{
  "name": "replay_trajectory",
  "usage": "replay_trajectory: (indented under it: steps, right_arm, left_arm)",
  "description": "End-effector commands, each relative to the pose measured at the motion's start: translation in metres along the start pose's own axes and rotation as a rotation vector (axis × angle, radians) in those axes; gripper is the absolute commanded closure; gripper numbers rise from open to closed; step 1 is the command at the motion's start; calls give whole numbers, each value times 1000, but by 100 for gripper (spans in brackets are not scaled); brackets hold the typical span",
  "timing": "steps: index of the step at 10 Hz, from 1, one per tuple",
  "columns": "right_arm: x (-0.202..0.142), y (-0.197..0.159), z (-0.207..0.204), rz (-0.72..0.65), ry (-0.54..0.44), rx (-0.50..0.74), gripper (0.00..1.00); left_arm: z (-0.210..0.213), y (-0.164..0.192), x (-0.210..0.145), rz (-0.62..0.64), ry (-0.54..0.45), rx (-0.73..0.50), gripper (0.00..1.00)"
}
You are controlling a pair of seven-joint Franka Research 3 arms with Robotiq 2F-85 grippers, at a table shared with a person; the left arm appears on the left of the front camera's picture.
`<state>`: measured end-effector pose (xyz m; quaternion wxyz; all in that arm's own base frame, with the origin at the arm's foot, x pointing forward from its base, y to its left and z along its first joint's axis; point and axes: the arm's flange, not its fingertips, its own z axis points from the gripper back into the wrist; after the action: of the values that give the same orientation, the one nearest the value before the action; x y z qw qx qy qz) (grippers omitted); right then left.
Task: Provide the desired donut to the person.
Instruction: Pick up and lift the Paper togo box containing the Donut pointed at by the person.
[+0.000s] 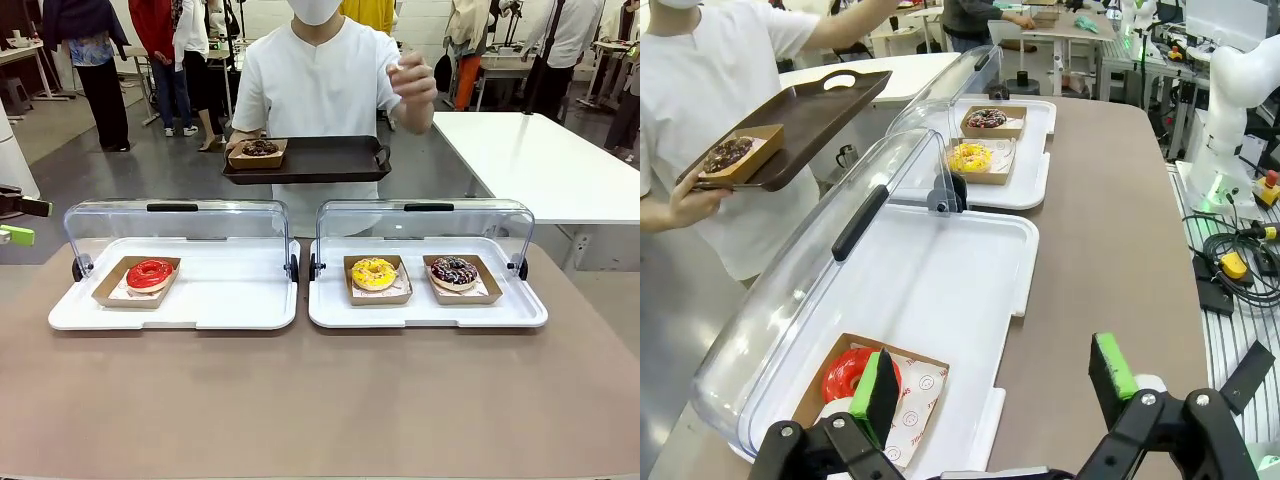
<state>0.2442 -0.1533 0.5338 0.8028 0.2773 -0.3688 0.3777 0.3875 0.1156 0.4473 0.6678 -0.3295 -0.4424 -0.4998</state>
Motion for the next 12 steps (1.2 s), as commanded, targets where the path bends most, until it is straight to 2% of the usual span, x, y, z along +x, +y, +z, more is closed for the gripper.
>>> replay_trajectory:
  steps: [1, 12]
  right_arm:
    - [1, -2, -2, 11, -32, 12, 0]
    - [1, -2, -2, 11, -32, 12, 0]
  left_arm:
    - [1, -1, -1, -1, -12, 0, 0]
    - [1, -1, -1, -1, -12, 0, 0]
